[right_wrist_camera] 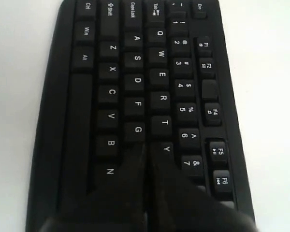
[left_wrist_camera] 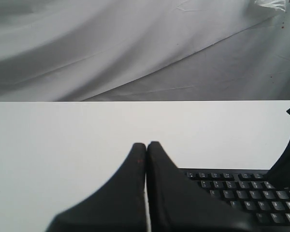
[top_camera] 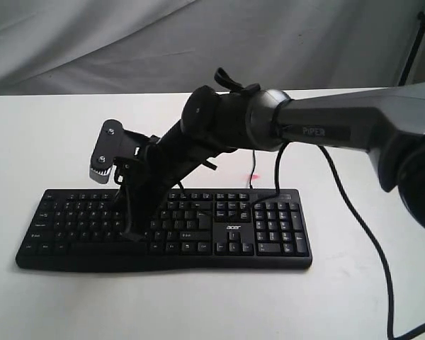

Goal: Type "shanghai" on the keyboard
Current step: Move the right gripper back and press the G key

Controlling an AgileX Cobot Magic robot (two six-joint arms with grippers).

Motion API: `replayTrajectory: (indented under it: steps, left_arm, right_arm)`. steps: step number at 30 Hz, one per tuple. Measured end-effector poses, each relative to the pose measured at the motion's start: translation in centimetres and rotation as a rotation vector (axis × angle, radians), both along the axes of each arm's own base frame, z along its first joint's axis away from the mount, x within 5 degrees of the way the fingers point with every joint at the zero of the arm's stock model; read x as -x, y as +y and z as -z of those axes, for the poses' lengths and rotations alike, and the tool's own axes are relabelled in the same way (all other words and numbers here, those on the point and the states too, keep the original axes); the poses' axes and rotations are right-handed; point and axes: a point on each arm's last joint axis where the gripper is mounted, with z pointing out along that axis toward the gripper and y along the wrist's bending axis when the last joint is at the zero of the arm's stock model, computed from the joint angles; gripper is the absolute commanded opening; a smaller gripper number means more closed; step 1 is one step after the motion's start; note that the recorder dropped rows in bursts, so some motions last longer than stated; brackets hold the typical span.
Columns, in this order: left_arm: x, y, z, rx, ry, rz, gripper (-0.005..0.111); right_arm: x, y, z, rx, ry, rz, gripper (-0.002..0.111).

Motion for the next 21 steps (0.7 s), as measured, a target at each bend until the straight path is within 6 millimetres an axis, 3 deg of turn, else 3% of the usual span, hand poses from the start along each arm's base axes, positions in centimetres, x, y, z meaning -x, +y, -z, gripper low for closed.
replayTrajectory:
  steps: [15, 21]
  left_arm:
    - [0.0, 0.0, 0.0, 0.0, 0.0, 0.0, 0.001]
    - [0.0, 0.0, 0.0, 0.0, 0.0, 0.0, 0.001]
  right_arm:
    - [0.4, 0.9, 0.0, 0.009, -0.033, -0.024, 0.0]
    - [0.3, 1.1, 1.3, 0.027, -0.034, -0.033, 0.0]
